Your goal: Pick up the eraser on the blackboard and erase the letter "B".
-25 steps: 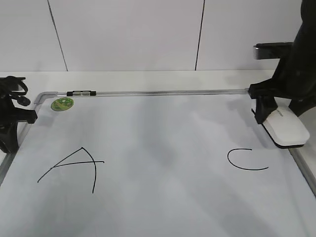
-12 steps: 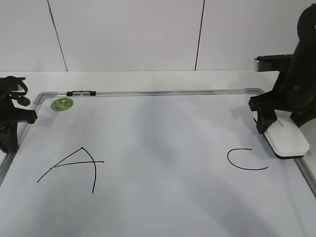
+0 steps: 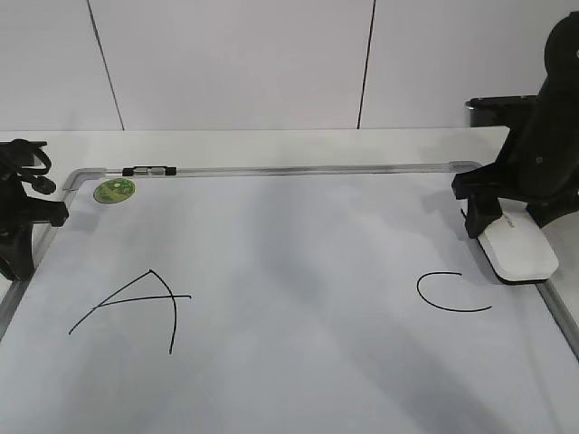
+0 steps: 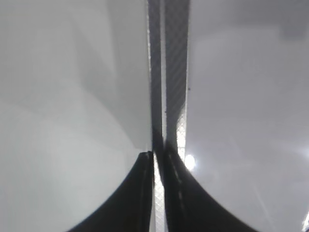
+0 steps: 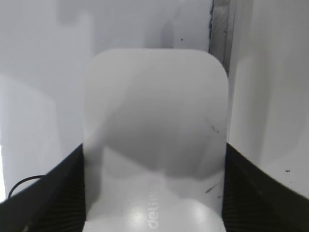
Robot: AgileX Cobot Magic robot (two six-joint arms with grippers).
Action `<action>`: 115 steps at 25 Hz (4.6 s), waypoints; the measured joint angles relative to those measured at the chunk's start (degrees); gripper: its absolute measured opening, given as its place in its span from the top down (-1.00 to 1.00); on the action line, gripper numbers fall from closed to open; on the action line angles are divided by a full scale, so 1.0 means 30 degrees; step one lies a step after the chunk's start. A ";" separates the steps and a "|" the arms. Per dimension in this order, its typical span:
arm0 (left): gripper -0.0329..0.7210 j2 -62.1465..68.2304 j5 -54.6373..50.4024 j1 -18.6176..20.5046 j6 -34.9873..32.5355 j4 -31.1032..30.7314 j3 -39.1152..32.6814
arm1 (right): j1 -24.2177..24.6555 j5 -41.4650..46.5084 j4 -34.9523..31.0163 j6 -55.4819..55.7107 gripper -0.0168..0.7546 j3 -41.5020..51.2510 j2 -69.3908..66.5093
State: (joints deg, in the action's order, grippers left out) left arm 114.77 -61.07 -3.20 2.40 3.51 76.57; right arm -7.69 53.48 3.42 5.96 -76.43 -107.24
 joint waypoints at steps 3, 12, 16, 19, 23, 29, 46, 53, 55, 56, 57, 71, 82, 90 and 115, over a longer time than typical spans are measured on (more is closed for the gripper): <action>0.79 0.0000 0.0000 0.0000 0.0000 0.0000 0.0000 | 0.0122 -0.0136 0.0046 -0.0074 -0.46 0.0000 0.0000; 0.79 0.0000 0.0000 0.0000 0.0000 0.0013 0.0000 | 0.0208 -0.0166 0.0134 -0.0102 -0.46 0.0000 0.0000; 0.79 0.0000 0.0000 0.0000 0.0000 0.0013 0.0000 | 0.0208 -0.0166 0.0223 -0.0102 -0.46 0.0000 0.0000; 0.79 0.0000 0.0000 0.0000 0.0000 0.0013 0.0000 | 0.0208 -0.0166 0.0237 -0.0102 -0.46 0.0000 0.0000; 0.79 0.0000 0.0000 0.0000 0.0000 0.0043 0.0000 | 0.0208 -0.0166 0.0313 -0.0102 -0.46 0.0000 0.0000; 0.79 0.0000 0.0000 0.0000 0.0000 0.0043 0.0000 | 0.0208 -0.0166 0.0313 -0.0102 -0.46 0.0000 -0.0220; 0.79 0.0000 -0.0034 0.0000 0.0000 0.0043 0.0000 | 0.0208 -0.0104 0.0199 -0.0068 -0.46 0.0000 -0.1172; 0.79 0.0000 -0.0034 0.0000 0.0000 0.0043 0.0000 | 0.0208 -0.0055 0.0199 -0.0068 -0.46 0.0000 -0.1172; 0.79 0.0000 -0.0034 0.0000 0.0000 0.0043 0.0000 | 0.0208 0.0036 0.0099 -0.0041 -0.49 0.0000 -0.1172; 0.79 0.0000 -0.0034 0.0000 0.0000 0.0043 0.0000 | 0.0208 0.0133 0.0002 -0.0041 -0.52 0.0000 -0.1172; 0.79 0.0000 -0.0034 0.0000 0.0000 0.0056 0.0000 | 0.0208 0.0181 0.0002 -0.0041 -0.58 0.0000 -0.1172; 0.79 0.0000 -0.0034 0.0000 0.0000 0.0056 0.0000 | 0.0208 0.2447 0.0082 0.0002 -0.69 -0.1656 -0.1172; 0.77 0.0000 -0.0034 0.0000 0.0000 0.0056 0.0000 | 0.0208 0.5422 -0.0840 0.0002 -0.53 -0.6105 -0.1172; 0.11 0.0000 -0.0421 0.0031 -0.0034 0.0055 0.0000 | 0.0208 0.5542 -0.2395 0.0002 -0.53 -0.7998 -0.1135; 0.10 -1.0691 -0.3005 0.0031 -0.0131 -0.0373 0.0389 | 0.0208 0.6085 -0.3282 -0.0343 -0.53 -0.2887 1.0870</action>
State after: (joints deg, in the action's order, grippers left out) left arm 82.70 -70.08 -3.11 2.01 2.39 77.73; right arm -7.06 71.74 -6.43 4.93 -85.09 -74.63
